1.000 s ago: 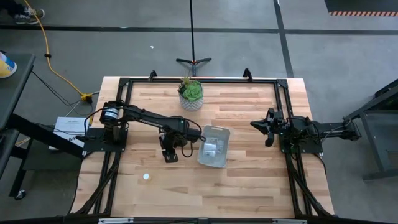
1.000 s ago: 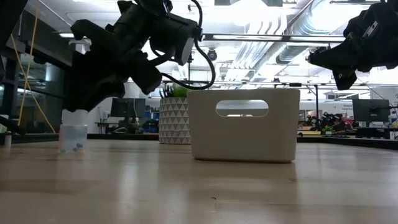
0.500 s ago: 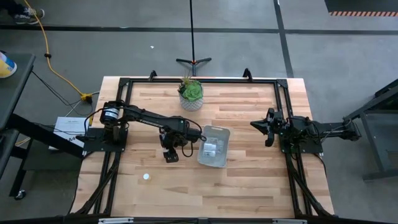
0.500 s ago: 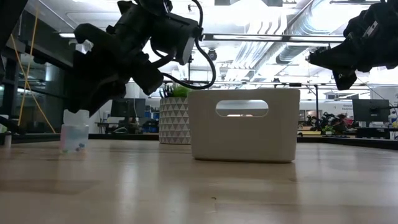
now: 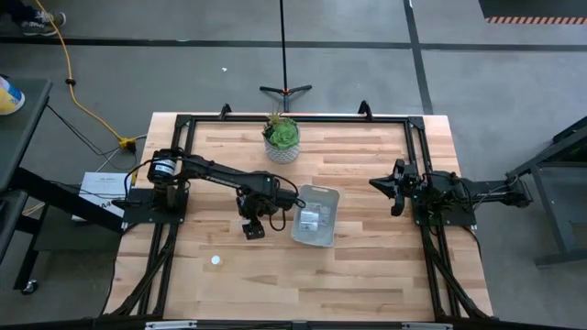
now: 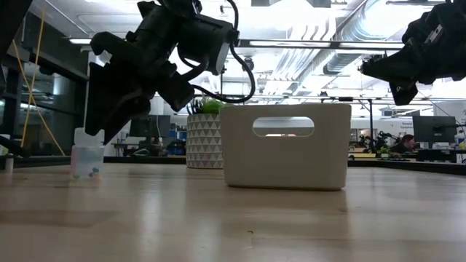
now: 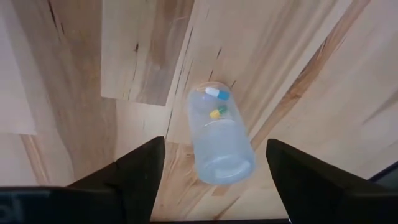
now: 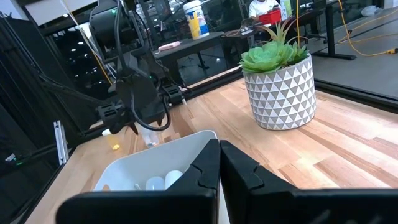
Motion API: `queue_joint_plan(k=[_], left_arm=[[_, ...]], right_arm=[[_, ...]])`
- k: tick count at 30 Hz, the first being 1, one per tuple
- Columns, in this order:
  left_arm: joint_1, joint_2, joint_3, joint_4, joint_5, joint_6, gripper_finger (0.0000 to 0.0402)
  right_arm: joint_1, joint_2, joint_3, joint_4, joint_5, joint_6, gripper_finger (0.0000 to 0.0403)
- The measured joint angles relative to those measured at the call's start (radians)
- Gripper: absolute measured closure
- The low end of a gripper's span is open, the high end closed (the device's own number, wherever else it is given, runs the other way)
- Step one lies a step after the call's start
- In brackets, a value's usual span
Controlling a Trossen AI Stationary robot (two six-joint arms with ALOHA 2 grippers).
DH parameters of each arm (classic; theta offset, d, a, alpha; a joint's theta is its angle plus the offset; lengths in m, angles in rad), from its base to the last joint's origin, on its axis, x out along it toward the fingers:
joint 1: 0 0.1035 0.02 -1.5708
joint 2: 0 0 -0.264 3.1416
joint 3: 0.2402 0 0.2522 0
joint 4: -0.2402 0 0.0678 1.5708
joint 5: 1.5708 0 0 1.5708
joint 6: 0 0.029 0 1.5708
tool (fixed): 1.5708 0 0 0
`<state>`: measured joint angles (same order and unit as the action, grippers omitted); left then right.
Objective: Pick and place pill bottles into a basket
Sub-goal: Put the transparent medicine bottle into the white bin
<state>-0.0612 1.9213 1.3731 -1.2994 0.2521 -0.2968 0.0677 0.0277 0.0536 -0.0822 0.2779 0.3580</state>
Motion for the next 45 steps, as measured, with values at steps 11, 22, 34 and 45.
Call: queue_joint_plan(k=[11,22,34,45], left_arm=[[0.0,0.0,-0.063,0.011,0.047,0.007,0.0097],[0.0,0.001,-0.095,0.076,0.047,-0.008,0.01],[0.0,0.001,-0.094,0.095,0.033,0.002,0.0173],[0.015,-0.028,-0.039,-0.047,-0.054,0.124,0.0221]], right_arm=[[0.0,0.0,0.0,0.0,0.0,0.0,0.0403],[0.0,0.0,0.0,0.0,0.0,0.0,0.0402],[0.0,0.0,0.0,0.0,0.0,0.0,0.0402],[0.0,0.0,0.0,0.0,0.0,0.0,0.0403]])
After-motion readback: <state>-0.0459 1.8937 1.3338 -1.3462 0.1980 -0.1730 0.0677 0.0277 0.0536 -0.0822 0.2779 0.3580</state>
